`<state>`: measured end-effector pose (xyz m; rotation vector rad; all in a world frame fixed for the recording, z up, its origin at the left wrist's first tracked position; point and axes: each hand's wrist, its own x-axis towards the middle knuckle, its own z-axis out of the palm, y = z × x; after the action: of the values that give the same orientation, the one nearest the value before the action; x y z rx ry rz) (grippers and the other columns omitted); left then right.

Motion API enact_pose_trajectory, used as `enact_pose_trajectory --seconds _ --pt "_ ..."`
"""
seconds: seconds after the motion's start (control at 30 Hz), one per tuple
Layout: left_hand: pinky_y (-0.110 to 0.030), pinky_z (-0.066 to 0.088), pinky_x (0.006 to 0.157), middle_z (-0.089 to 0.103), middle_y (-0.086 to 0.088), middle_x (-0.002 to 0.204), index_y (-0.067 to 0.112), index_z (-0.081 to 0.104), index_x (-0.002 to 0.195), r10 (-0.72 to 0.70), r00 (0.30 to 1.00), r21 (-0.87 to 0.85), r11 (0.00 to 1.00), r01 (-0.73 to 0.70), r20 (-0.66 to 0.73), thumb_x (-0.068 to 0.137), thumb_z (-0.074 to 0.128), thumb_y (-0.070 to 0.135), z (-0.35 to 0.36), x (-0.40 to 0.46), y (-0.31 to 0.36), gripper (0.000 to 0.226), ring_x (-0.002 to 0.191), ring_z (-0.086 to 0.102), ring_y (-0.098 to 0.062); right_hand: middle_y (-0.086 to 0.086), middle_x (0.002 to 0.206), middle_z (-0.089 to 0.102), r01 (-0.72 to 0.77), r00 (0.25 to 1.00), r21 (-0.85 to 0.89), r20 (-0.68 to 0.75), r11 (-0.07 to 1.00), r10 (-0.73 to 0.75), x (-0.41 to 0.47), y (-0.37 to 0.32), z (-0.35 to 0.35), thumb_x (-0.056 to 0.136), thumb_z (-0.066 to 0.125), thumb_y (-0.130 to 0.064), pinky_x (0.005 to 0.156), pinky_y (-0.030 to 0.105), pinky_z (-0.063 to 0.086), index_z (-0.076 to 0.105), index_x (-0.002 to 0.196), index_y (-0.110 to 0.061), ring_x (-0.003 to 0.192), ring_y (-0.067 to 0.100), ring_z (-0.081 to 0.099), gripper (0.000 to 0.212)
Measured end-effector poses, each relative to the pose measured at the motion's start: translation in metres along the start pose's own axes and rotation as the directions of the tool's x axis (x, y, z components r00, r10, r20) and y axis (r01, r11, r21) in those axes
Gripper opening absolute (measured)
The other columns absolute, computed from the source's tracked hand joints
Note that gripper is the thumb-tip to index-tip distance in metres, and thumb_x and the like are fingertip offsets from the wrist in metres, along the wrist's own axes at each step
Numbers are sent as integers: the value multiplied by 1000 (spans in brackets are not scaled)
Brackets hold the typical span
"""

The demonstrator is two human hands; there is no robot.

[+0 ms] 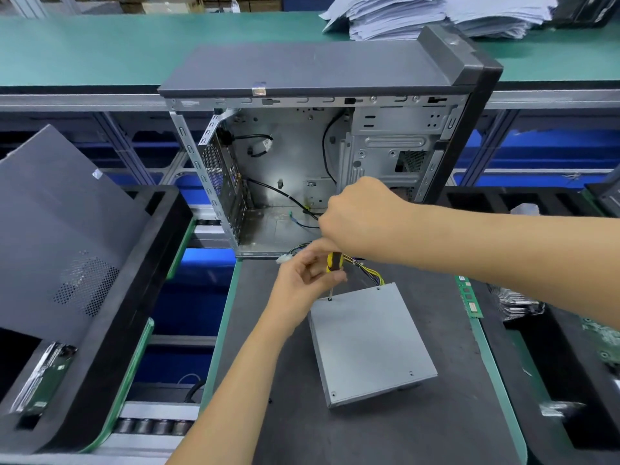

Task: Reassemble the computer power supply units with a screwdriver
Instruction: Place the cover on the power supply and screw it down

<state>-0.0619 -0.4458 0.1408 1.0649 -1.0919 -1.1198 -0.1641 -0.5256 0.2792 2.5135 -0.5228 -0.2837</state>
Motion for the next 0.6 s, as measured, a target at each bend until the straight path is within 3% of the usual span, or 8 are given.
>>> enact_pose_trajectory --seconds 0.1,0.17,0.27,0.37,0.43,0.47,0.53,0.6 --pt "-29 51 86 71 -15 97 5 56 109 -7 1000 -42 999 7 11 88 65 0 -6 1 0 23 85 68 -26 1 72 36 57 994 148 84 987 -70 -3 3 -1 95 51 -27 46 26 28 47 85 -15 54 21 42 16" --pt "-27 50 88 73 -14 102 -4 49 111 0 998 -39 999 2 59 95 55 2 -13 -1 0 18 90 69 -26 0 77 37 130 983 233 99 964 -156 -5 6 -2 90 55 -19 43 27 25 39 101 -17 51 18 37 19" --pt "-29 50 92 71 -4 109 10 58 117 -8 991 -46 999 15 132 93 57 9 -11 -4 4 24 97 67 -24 -1 62 30 98 993 83 61 992 -103 -6 5 -5 94 53 -24 42 26 18 39 87 -15 46 17 25 18" --pt "-25 51 83 62 -6 98 32 69 101 7 998 -66 998 -3 55 83 67 4 -4 -2 3 34 84 67 -19 0 57 27 29 998 -20 52 999 -28 0 -1 -4 98 46 -29 44 23 18 32 61 -14 46 18 25 42" --pt "-24 52 81 60 -16 94 21 67 102 15 999 -63 998 -13 31 84 66 -4 -3 1 2 31 77 69 -20 0 58 30 -4 1000 -55 27 998 6 1 -3 -1 98 44 -27 45 24 18 35 61 -16 51 19 31 41" --pt "-24 51 81 63 -17 94 9 63 106 5 999 -58 998 -2 46 86 65 -5 -4 3 2 25 78 70 -22 0 62 35 8 1000 -59 14 998 -7 0 -3 -2 97 46 -28 44 25 17 44 67 -16 54 21 37 33" --pt "-22 51 82 73 -10 95 -7 57 109 -15 996 -37 999 18 83 89 62 2 -9 6 -1 23 83 71 -21 2 86 48 112 992 -50 69 992 -109 -3 -5 0 92 54 -32 43 27 16 54 97 -16 72 23 53 16" --pt "-19 50 85 76 -4 95 -4 60 108 -15 991 -2 1000 15 132 94 56 5 -13 7 -3 17 92 72 -17 3 107 49 289 950 -67 142 955 -277 -5 -6 0 89 59 -31 43 28 17 48 117 -19 89 24 58 32"
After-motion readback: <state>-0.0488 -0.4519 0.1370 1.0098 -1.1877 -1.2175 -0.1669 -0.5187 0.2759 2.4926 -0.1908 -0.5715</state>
